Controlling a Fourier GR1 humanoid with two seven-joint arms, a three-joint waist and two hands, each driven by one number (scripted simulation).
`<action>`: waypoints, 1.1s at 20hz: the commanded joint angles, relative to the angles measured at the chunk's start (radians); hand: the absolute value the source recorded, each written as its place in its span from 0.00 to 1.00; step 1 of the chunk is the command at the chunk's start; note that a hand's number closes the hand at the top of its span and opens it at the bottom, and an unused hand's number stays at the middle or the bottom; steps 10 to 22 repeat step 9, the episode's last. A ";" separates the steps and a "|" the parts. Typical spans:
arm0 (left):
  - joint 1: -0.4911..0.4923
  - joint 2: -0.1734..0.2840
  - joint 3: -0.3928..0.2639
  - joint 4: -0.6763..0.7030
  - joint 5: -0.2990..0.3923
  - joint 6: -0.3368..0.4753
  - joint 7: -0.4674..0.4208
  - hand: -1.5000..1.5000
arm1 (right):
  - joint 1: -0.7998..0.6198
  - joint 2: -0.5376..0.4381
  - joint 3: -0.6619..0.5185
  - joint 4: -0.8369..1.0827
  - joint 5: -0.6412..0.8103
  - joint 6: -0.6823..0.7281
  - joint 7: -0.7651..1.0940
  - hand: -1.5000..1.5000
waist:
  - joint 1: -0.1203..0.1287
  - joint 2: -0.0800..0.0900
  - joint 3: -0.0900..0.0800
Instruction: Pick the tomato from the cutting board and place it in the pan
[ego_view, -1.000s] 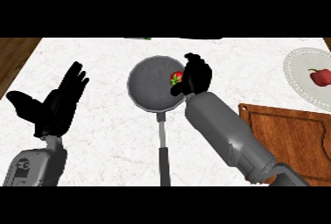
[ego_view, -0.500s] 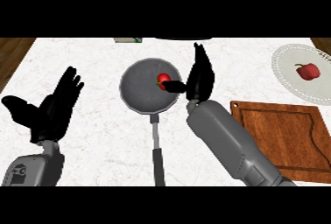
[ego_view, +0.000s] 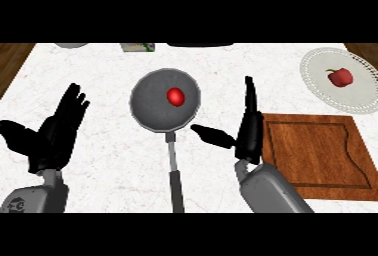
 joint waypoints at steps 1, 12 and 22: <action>0.024 0.010 0.007 -0.011 0.007 -0.025 -0.012 0.50 | 0.199 -0.041 0.051 -0.220 0.006 0.011 -0.049 0.00 | 0.011 0.003 -0.001; -0.033 0.033 0.049 -0.003 0.022 -0.045 0.022 0.50 | 0.360 -0.045 0.064 -0.366 0.161 0.053 0.004 0.00 | 0.018 0.006 -0.001; -0.033 0.033 0.049 -0.003 0.022 -0.045 0.022 0.50 | 0.360 -0.045 0.064 -0.366 0.161 0.053 0.004 0.00 | 0.018 0.006 -0.001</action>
